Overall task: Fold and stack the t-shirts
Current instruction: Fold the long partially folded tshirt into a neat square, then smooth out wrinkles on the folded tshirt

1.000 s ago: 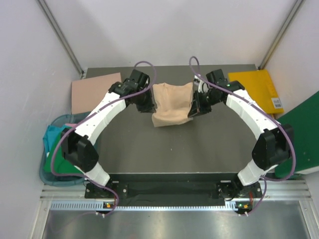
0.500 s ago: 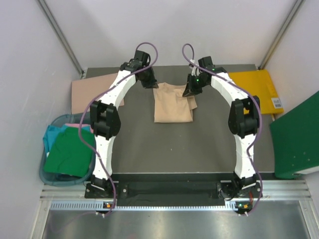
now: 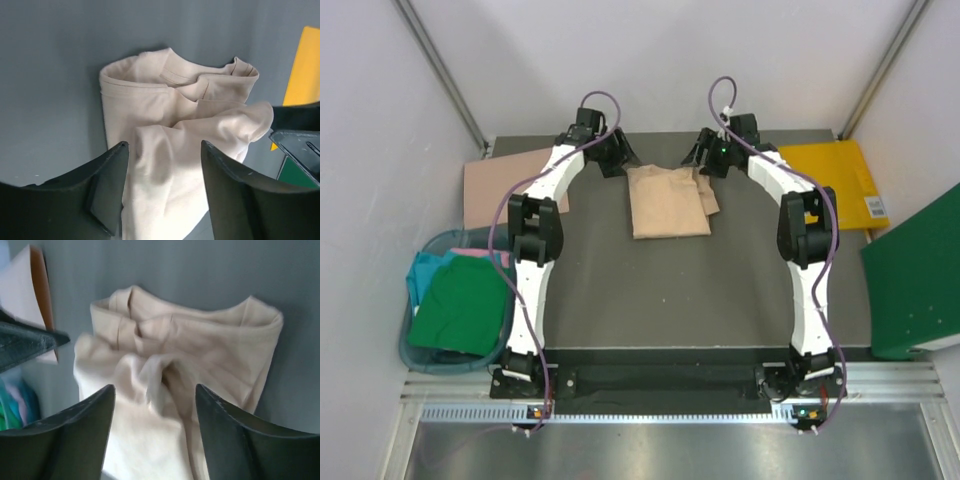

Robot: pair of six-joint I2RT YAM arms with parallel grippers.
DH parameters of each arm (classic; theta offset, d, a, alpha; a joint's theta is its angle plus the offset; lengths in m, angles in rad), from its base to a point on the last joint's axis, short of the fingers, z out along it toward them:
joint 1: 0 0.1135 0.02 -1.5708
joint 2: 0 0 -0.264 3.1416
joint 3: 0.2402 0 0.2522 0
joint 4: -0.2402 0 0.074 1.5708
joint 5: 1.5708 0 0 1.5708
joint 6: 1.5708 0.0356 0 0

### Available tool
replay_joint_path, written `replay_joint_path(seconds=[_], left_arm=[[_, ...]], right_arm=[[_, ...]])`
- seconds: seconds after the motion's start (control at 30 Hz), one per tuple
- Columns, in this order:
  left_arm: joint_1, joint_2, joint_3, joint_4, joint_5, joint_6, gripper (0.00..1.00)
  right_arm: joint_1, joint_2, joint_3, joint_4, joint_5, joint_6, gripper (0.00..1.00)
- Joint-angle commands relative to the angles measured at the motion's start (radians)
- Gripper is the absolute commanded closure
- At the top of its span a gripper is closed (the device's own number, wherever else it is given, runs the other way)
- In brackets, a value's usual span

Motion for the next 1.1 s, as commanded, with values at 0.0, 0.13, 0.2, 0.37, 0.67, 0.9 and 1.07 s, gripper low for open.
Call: replay_joint_path(seconds=[0.0, 0.13, 0.2, 0.37, 0.67, 0.9, 1.07], left_arm=[[0.038, -0.079, -0.042, 0.118, 0.051, 0.017, 0.32], [0.056, -0.184, -0.16, 0.141, 0.057, 0.015, 0.31], [0.056, -0.217, -0.237, 0.156, 0.083, 0.008, 0.31], [0.048, -0.251, -0.373, 0.197, 0.109, -0.012, 0.32], [0.019, -0.205, -0.381, 0.211, 0.127, -0.015, 0.34], [0.016, -0.143, -0.335, 0.225, 0.123, -0.027, 0.49], [0.016, -0.111, -0.298, 0.231, 0.129, -0.04, 0.9]], right_arm=[[-0.006, -0.07, -0.091, 0.253, 0.108, 0.095, 0.12], [-0.004, -0.164, -0.163, 0.238, 0.115, 0.072, 0.06], [-0.004, -0.197, -0.227, 0.226, 0.104, 0.066, 0.08], [-0.002, -0.297, -0.388, 0.233, 0.061, 0.06, 0.14], [0.017, -0.303, -0.464, 0.229, 0.043, 0.052, 0.16], [0.047, -0.208, -0.406, 0.237, 0.024, 0.06, 0.33], [0.062, -0.148, -0.358, 0.241, 0.012, 0.077, 0.48]])
